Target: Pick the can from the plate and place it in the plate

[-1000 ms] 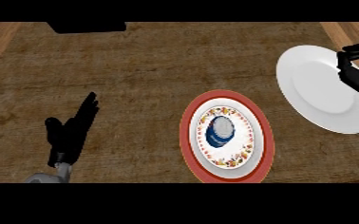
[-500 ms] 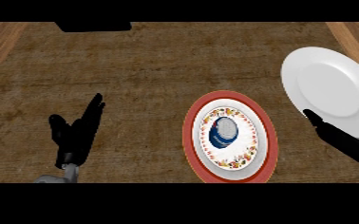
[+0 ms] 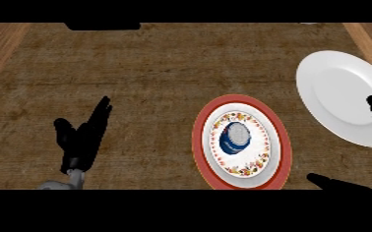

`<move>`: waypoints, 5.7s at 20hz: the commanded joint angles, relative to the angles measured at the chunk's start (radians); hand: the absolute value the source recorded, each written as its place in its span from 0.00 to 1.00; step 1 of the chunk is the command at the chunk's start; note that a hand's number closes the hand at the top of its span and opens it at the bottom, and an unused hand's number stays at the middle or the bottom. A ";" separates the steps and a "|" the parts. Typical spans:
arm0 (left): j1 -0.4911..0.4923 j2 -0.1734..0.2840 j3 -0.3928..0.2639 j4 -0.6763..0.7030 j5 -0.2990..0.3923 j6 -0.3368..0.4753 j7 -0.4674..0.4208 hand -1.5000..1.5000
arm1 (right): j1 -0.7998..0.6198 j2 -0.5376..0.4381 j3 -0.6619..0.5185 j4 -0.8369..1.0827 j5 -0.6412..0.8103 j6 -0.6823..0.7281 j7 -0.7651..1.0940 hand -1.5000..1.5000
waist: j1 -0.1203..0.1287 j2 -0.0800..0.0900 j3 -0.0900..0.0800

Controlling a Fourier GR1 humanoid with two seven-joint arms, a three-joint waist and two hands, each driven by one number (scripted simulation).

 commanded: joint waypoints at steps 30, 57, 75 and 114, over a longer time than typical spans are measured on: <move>0.056 -0.061 0.009 -0.049 -0.054 -0.035 0.094 0.50 | -0.439 0.451 0.432 0.246 0.517 0.367 0.690 0.00 | 0.016 0.004 0.000; 0.054 -0.102 0.081 -0.042 -0.112 -0.096 0.103 0.50 | -0.452 0.573 0.356 0.580 0.654 0.455 0.455 1.00 | 0.016 0.006 0.000; 0.098 -0.126 0.096 -0.016 -0.123 -0.098 0.060 0.50 | 0.083 0.139 0.584 -0.075 0.757 -0.017 -0.132 1.00 | -0.026 -0.002 0.002; 0.004 -0.150 0.102 -0.003 -0.165 -0.128 0.105 0.50 | -0.699 -0.063 -0.375 1.549 -0.244 0.028 -0.942 1.00 | 0.069 0.026 0.003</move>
